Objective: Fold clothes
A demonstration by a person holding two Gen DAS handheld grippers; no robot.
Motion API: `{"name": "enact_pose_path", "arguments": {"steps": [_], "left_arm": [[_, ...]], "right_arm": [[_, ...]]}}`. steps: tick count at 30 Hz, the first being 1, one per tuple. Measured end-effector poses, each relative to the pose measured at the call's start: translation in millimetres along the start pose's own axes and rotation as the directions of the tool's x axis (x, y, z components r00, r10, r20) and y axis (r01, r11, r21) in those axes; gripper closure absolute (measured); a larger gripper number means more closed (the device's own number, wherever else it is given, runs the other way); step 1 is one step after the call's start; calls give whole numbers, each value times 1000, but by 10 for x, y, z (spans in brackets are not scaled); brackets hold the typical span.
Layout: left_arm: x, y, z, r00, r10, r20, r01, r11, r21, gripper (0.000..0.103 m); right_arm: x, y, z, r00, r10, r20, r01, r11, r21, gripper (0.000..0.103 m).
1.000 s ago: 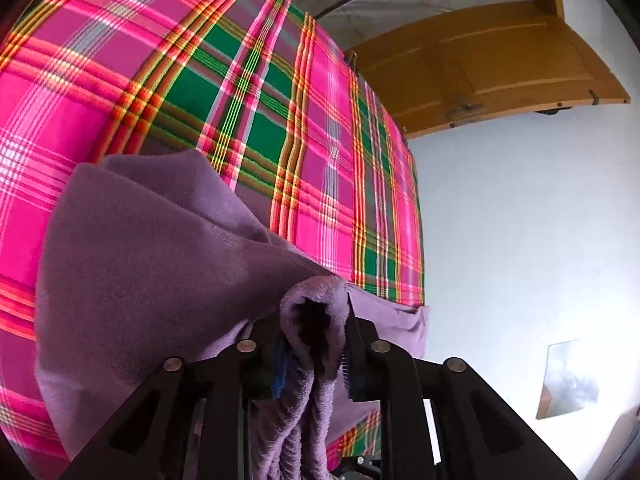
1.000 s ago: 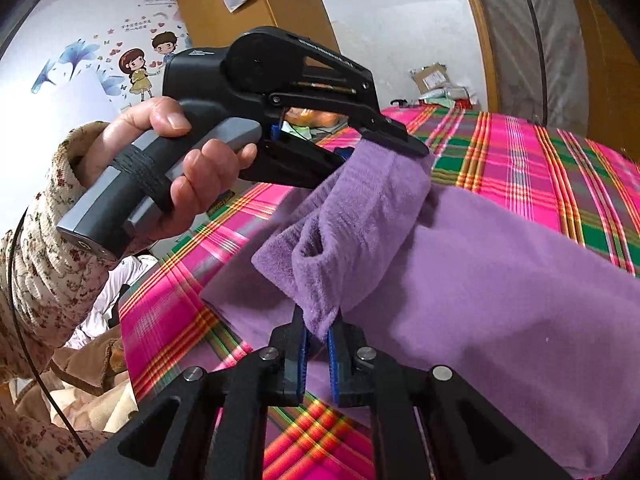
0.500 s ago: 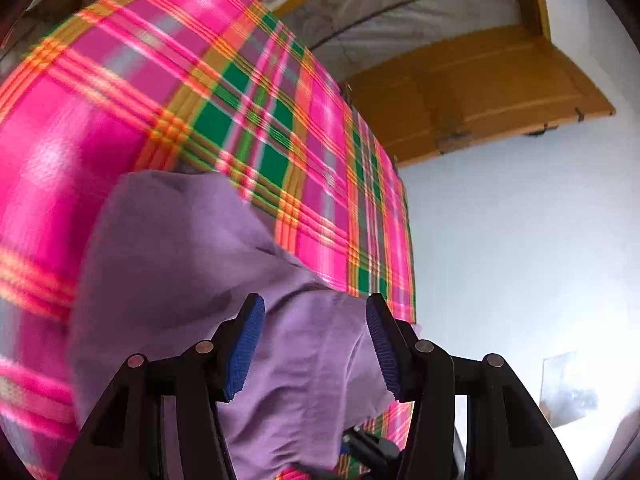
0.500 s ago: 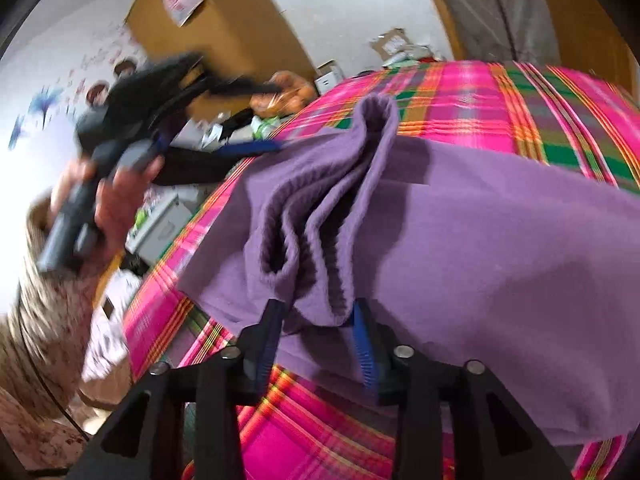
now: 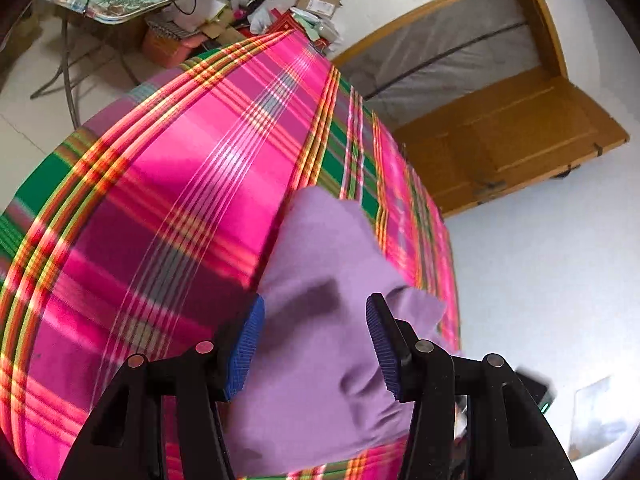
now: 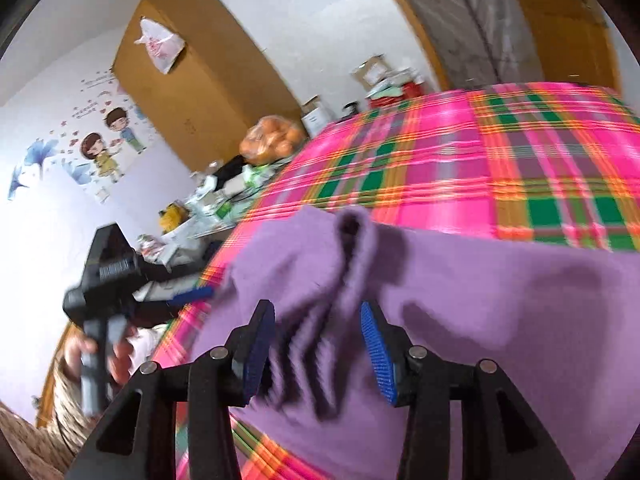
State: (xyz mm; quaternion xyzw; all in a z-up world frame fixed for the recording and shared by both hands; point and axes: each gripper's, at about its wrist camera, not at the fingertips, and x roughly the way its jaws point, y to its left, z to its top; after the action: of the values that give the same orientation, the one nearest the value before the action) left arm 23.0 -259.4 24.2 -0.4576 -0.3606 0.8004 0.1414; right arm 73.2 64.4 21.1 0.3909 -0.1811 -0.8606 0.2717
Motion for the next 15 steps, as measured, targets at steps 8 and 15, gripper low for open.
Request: {"name": "enact_pose_path", "arguments": {"steps": [8,15], "left_arm": [[-7,-198,-214,975,210,72,-221,938,266,48],[263,-256,-233,968,247,35,-245,914,324,48]], "right_arm": [[349,-125,43,987,-127,-100,125,992,-28,89],[240,-81,14,969,-243,-50,236,965,-113,89]]}}
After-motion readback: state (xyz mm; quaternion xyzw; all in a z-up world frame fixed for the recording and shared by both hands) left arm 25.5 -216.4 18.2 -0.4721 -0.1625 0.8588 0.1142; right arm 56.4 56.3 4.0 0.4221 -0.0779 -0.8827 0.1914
